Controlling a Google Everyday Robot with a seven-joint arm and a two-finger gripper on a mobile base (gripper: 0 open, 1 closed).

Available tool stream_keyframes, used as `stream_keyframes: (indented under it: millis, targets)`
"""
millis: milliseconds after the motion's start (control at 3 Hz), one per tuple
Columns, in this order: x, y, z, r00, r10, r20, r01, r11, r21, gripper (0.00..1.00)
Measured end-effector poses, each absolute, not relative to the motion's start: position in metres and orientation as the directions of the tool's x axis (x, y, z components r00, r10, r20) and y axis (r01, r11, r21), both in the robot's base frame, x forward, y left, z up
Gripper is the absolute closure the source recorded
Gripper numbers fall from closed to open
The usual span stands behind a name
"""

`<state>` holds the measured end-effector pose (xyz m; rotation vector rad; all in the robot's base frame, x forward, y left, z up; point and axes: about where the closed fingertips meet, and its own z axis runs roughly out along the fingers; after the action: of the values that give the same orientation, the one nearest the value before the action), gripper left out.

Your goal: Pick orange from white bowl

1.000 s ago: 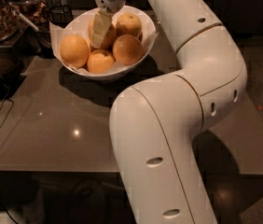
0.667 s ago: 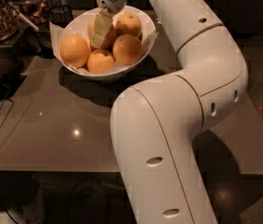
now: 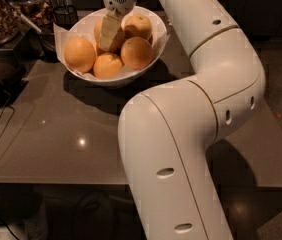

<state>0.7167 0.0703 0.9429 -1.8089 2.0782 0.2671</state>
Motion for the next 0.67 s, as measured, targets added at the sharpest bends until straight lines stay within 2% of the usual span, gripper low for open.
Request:
stream_keyframes:
  millis: [333,667]
  targets:
    - [0.719,0.065,0.943,-0.113,-0.899,-0.422,-0.98,0.171,-0.1,0.96]
    - [0.724,0.072,0.955,-0.077,-0.888,-0.453,-0.976,0.16,-0.15,1.0]
